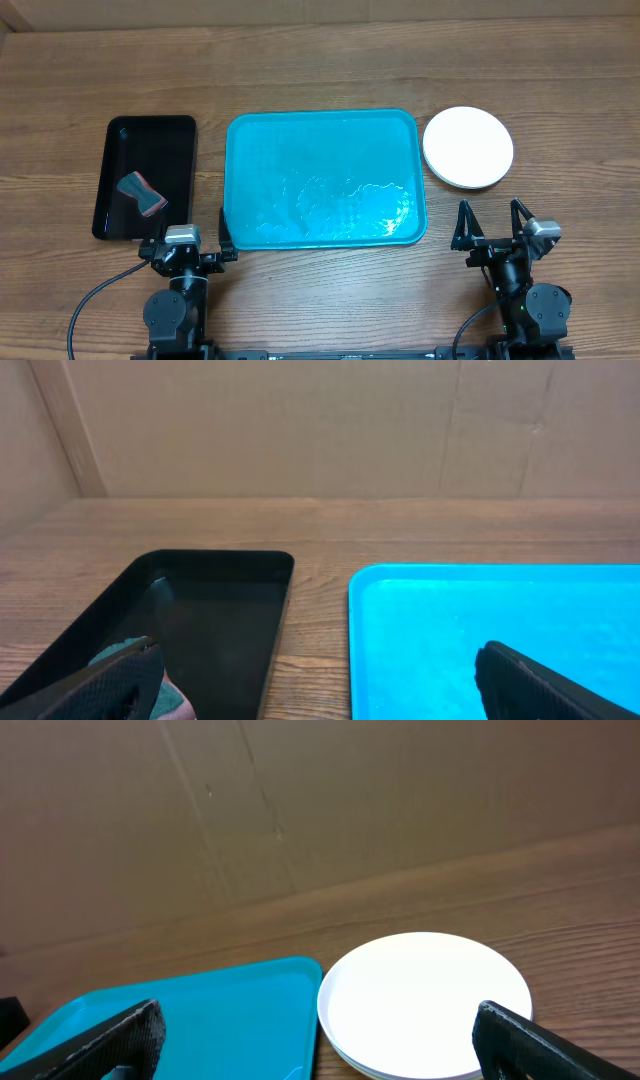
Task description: Clean dirty plates on tray and stack at the side
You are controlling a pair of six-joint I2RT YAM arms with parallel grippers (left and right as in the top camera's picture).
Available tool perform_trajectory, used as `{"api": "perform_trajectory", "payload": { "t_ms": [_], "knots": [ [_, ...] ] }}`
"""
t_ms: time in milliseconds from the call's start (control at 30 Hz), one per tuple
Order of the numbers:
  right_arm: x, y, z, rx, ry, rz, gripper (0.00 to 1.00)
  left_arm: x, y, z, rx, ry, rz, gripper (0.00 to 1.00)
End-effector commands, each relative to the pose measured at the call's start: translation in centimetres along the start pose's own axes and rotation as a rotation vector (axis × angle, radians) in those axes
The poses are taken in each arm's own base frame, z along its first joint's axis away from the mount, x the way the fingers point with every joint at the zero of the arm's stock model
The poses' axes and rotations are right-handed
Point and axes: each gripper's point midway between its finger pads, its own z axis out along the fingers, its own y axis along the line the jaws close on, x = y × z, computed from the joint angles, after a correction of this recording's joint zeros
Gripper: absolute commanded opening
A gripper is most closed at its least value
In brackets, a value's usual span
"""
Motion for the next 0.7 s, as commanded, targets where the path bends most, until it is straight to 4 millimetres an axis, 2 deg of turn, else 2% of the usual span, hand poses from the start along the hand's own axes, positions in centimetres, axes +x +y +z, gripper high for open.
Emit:
{"api": "perform_trajectory", "payload": {
  "t_ms": [0, 167, 433, 667],
  "knots": [
    [0.16, -0.03, 0.02, 0.0, -0.005, 0.0, 1.0, -0.13, -0.01, -0.03, -0.002, -0.01, -0.007, 1.0],
    [0.02, -0.5, 0.01, 0.027, -0.012, -0.024, 1.0, -0.13, -0.01, -0.03, -0.002, -0.01, -0.007, 1.0],
    [0.15, -0.3, 0.01, 0.016, -0.004, -0.299, 1.0, -0.13, -0.01, -0.03, -0.002, -0.01, -0.007, 1.0],
    [0.15, -0.29, 0.01, 0.016, -0.004, -0.314, 1.0, -0.13, -0.01, -0.03, -0.002, -0.01, -0.007, 1.0]
  ]
}}
